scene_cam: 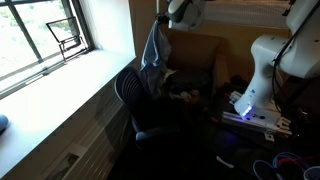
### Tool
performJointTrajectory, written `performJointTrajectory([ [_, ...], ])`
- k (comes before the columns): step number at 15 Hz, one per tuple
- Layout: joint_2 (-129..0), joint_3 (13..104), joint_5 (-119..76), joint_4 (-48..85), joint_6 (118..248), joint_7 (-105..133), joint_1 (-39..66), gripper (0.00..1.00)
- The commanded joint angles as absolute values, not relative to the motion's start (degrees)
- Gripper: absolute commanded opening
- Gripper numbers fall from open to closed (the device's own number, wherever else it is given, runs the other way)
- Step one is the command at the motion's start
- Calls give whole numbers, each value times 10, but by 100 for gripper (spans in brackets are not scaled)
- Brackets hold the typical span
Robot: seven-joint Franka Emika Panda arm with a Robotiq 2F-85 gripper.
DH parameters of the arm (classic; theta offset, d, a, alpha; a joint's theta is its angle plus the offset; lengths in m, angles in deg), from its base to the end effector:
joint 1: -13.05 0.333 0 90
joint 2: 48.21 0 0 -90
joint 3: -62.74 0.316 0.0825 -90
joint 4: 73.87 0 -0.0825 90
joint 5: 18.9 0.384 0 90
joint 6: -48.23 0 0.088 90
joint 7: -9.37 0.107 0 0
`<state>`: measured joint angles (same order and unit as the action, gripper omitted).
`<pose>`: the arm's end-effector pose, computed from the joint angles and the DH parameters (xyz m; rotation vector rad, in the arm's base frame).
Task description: Move the striped shirt from the chair to the couch
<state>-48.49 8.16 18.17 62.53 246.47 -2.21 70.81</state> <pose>0.5292 -0.0409 0.4374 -2.6088 0.6224 -1.5098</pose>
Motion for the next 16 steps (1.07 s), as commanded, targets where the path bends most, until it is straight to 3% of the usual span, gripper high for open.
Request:
performJointTrajectory([
  [1, -488, 54, 294, 553, 2465, -83, 692, 1],
  [11, -555, -123, 552, 414, 2465, -204, 667, 1],
  [16, -629, -264, 540, 457, 2463, -213, 687, 1],
])
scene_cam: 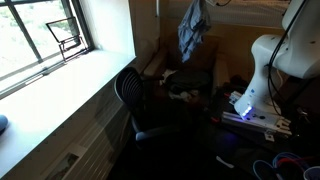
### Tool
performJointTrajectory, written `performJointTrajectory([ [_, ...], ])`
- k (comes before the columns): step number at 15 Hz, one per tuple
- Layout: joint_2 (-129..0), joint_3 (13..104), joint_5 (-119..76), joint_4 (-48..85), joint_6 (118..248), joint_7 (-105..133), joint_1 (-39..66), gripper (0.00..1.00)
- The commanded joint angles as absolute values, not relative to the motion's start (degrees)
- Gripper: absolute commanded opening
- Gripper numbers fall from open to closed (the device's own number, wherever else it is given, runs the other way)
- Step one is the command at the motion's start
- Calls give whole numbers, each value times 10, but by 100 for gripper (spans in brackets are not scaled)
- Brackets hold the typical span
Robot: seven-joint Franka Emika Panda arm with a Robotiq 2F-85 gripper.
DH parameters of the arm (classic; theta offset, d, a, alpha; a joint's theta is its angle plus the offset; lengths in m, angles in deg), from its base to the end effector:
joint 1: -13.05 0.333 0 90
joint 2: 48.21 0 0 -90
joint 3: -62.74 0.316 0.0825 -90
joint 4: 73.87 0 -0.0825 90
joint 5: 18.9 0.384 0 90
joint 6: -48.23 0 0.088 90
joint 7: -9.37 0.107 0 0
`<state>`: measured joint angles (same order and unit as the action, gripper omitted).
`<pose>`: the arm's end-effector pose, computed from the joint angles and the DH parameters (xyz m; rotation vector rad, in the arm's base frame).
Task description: Move the striped shirt from the chair to the couch
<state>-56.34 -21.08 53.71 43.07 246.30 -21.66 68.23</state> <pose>0.4418 -0.3336 0.5512 1.8714 -1.4512 1.6688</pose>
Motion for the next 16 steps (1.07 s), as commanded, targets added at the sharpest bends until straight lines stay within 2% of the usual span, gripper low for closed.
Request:
performJointTrajectory([
  [1, -653, -273, 534, 473, 2463, -198, 681, 1],
  [3, -686, -253, 524, 526, 2463, -184, 658, 1],
  [4, -606, -233, 511, 553, 2463, -224, 679, 1],
  [5, -588, -213, 503, 570, 2463, -220, 680, 1],
  [9, -592, -112, 479, 659, 2419, -190, 644, 1],
  [11, -619, -65, 466, 685, 2364, -176, 612, 1],
  [13, -700, -29, 465, 692, 2292, -163, 558, 1],
  [14, -740, -5, 478, 684, 2299, -154, 524, 1],
  [16, -777, 51, 356, 679, 2310, -35, 430, 1],
])
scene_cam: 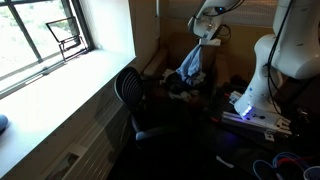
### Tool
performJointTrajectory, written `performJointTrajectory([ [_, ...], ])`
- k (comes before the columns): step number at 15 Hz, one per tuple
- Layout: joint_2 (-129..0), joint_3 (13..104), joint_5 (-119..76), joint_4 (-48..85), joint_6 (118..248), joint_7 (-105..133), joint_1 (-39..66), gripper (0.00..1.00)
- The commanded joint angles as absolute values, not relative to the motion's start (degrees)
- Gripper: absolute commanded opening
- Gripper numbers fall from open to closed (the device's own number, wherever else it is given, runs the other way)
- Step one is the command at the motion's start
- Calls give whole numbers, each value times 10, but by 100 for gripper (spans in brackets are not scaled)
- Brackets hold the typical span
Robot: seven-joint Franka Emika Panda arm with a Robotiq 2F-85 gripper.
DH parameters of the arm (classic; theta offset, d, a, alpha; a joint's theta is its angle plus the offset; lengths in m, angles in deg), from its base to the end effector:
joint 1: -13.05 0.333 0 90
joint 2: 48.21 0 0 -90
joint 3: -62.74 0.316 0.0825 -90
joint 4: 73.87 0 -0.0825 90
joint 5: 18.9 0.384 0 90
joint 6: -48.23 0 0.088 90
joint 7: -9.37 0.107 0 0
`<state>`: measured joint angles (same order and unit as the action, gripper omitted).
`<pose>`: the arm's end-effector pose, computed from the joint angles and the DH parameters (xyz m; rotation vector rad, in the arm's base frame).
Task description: Move the striped shirt from the chair to the couch
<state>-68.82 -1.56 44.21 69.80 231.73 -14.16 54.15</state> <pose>0.3933 -0.2685 0.2870 2.4132 -1.3169 0.7807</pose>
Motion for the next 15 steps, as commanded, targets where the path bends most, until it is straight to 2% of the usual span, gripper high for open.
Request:
performJointTrajectory([
  [1, -809, 71, 318, 668, 2303, 10, 387, 1],
  [2, -842, 102, 294, 647, 2315, 65, 343, 30],
  [3, -887, 98, 335, 619, 2283, 74, 340, 32],
  [4, -804, 79, 318, 673, 2313, 37, 375, 12],
  [6, -862, 92, 322, 643, 2298, 64, 343, 27],
  [8, -889, 95, 324, 628, 2296, 78, 343, 32],
  [9, -893, 95, 324, 625, 2296, 81, 344, 57],
  [10, -870, 98, 321, 630, 2275, 75, 347, 58],
  [12, -844, 92, 316, 625, 2204, 82, 359, 71],
  [13, -863, 88, 331, 626, 2213, 109, 381, 78],
  [14, -849, 114, 243, 634, 2256, 149, 332, 59],
  [15, -846, 114, 243, 633, 2253, 159, 340, 67],
])
